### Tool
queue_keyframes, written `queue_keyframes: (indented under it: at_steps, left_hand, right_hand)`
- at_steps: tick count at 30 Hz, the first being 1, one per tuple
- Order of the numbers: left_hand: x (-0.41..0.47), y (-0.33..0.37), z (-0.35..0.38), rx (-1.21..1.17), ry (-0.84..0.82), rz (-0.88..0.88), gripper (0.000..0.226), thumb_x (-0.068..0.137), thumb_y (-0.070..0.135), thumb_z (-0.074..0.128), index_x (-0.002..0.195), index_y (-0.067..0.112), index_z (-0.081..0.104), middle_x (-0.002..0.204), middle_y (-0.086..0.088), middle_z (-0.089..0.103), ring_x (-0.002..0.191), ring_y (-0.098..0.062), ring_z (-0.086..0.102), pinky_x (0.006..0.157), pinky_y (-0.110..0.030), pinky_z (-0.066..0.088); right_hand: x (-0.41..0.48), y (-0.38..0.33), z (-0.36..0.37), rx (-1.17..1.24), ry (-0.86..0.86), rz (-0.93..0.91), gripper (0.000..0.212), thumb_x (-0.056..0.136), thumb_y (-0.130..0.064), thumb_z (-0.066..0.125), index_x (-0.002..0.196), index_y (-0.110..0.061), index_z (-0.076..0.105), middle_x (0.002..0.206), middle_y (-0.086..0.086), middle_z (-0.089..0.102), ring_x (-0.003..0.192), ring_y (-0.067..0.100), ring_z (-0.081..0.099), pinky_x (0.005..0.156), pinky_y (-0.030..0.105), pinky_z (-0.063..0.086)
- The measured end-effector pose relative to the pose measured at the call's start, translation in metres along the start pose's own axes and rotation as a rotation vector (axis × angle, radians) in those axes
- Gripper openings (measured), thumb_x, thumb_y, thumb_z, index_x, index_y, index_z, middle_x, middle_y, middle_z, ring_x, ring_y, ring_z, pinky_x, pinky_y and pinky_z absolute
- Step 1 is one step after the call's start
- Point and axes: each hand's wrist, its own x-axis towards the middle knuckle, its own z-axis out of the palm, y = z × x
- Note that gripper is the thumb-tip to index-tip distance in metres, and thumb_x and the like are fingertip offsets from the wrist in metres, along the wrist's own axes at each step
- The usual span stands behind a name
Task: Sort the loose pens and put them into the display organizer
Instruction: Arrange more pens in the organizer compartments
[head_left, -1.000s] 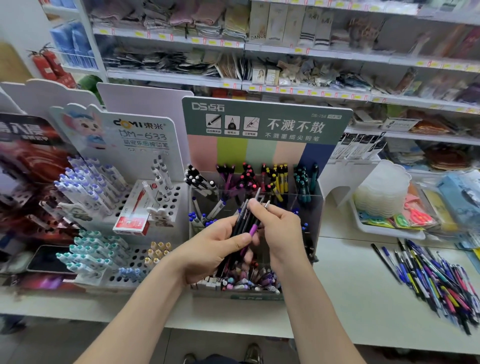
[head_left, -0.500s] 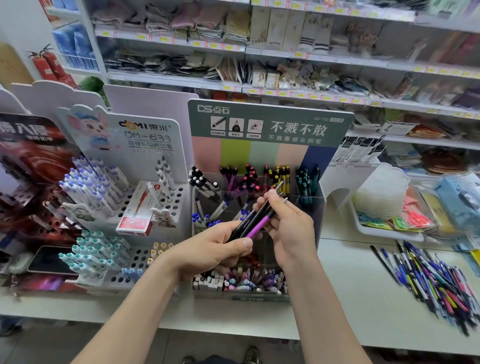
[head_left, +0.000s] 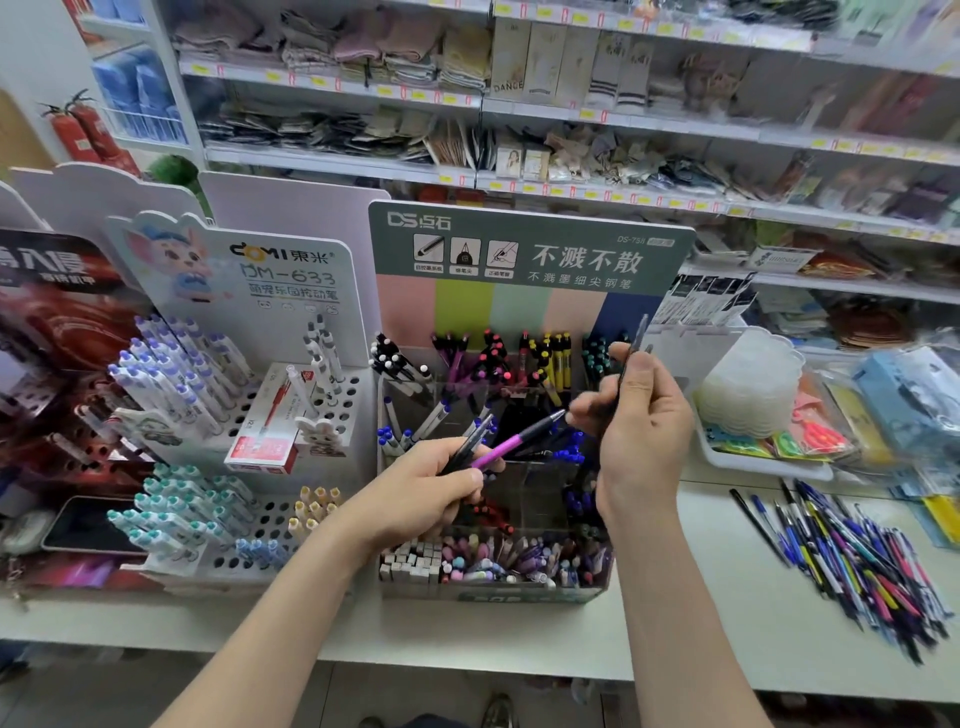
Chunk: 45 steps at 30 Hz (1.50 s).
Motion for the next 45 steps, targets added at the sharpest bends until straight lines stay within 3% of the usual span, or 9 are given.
queue_keyframes:
  at_steps: [4, 8, 11, 18, 21, 26, 32, 38, 45]
  left_hand:
    - [0.005, -0.001, 0.009, 0.203, 0.125, 0.081, 0.017, 0.111, 0.019, 0.046, 0.115, 0.025, 0.062, 0.077, -0.002, 0.048, 0.059, -0.019, 0.038, 0.052, -0.037, 0.032]
    - [0.006, 0.001, 0.019, 0.407, 0.207, 0.143, 0.013, 0.111, 0.023, 0.043, 0.114, 0.028, 0.055, 0.083, -0.006, 0.067, 0.068, -0.02, 0.056, 0.069, -0.052, 0.05]
    - [0.005, 0.002, 0.025, 0.489, 0.216, 0.177, 0.028, 0.108, 0.023, 0.039, 0.131, 0.028, 0.053, 0.1, 0.001, 0.073, 0.087, -0.02, 0.069, 0.082, -0.049, 0.057]
    - [0.0, -0.003, 0.027, 0.492, 0.238, 0.066, 0.011, 0.105, 0.017, 0.042, 0.097, 0.021, 0.048, 0.072, -0.006, 0.06, 0.058, -0.02, 0.048, 0.06, -0.046, 0.045]
    - [0.002, -0.004, 0.028, 0.373, 0.35, 0.002, 0.017, 0.109, 0.024, 0.04, 0.098, 0.011, 0.046, 0.074, -0.004, 0.05, 0.061, -0.018, 0.04, 0.056, -0.037, 0.035]
    - [0.009, -0.006, 0.026, 0.254, 0.457, 0.036, 0.045, 0.111, 0.047, 0.037, 0.09, 0.008, 0.044, 0.074, -0.002, 0.046, 0.062, -0.016, 0.039, 0.062, -0.039, 0.038]
    - [0.016, -0.017, 0.03, 0.186, 0.48, 0.057, 0.037, 0.114, 0.045, 0.033, 0.101, 0.019, 0.056, 0.091, 0.0, 0.074, 0.062, -0.018, 0.071, 0.067, -0.042, 0.057]
    - [0.023, -0.018, 0.039, -0.036, 0.409, 0.067, 0.031, 0.114, 0.045, 0.031, 0.118, 0.026, 0.055, 0.133, 0.005, 0.067, 0.099, -0.014, 0.077, 0.085, -0.046, 0.065]
    - [0.031, -0.014, 0.033, -0.084, 0.38, 0.07, 0.036, 0.115, 0.045, 0.03, 0.135, 0.026, 0.051, 0.151, 0.008, 0.055, 0.123, -0.013, 0.067, 0.104, -0.041, 0.058]
  right_hand:
    - [-0.01, 0.013, 0.001, -0.381, -0.17, -0.085, 0.031, 0.111, -0.046, 0.046, 0.099, -0.03, 0.07, 0.067, -0.004, 0.048, 0.058, 0.017, 0.041, 0.055, 0.04, 0.035]
    - [-0.037, 0.017, 0.011, -0.553, -0.268, 0.001, 0.024, 0.094, -0.047, 0.077, 0.084, -0.025, 0.076, 0.058, -0.013, 0.058, 0.056, 0.004, 0.054, 0.061, 0.026, 0.047]
    - [-0.052, 0.026, 0.015, -0.524, -0.286, 0.009, 0.022, 0.091, -0.041, 0.082, 0.079, -0.024, 0.078, 0.065, -0.008, 0.069, 0.062, 0.009, 0.062, 0.064, 0.033, 0.054]
    - [-0.038, 0.022, 0.008, -0.183, 0.013, -0.044, 0.026, 0.112, -0.044, 0.047, 0.1, -0.027, 0.062, 0.086, 0.002, 0.077, 0.062, 0.018, 0.05, 0.06, 0.039, 0.044]
    - [-0.029, 0.013, 0.001, -0.148, 0.048, -0.128, 0.024, 0.116, -0.034, 0.038, 0.105, -0.018, 0.053, 0.07, -0.002, 0.063, 0.066, 0.019, 0.053, 0.074, 0.038, 0.051]
    - [-0.019, 0.019, -0.015, -0.592, -0.321, -0.029, 0.02, 0.113, -0.044, 0.041, 0.101, -0.034, 0.053, 0.064, -0.007, 0.054, 0.055, 0.02, 0.05, 0.057, 0.044, 0.045]
    - [-0.002, -0.008, -0.016, -1.219, -0.832, 0.227, 0.012, 0.109, -0.03, 0.04, 0.116, -0.021, 0.035, 0.091, 0.01, 0.067, 0.076, 0.024, 0.061, 0.067, 0.04, 0.048]
    - [0.025, -0.014, 0.001, -1.519, -1.021, 0.279, 0.041, 0.109, -0.011, 0.036, 0.146, -0.024, 0.022, 0.096, 0.016, 0.06, 0.069, 0.029, 0.068, 0.052, 0.038, 0.058]
    - [0.049, -0.008, 0.023, -1.72, -1.077, 0.002, 0.035, 0.099, -0.015, 0.066, 0.131, -0.011, 0.052, 0.119, 0.01, 0.061, 0.099, 0.03, 0.063, 0.081, 0.042, 0.059]
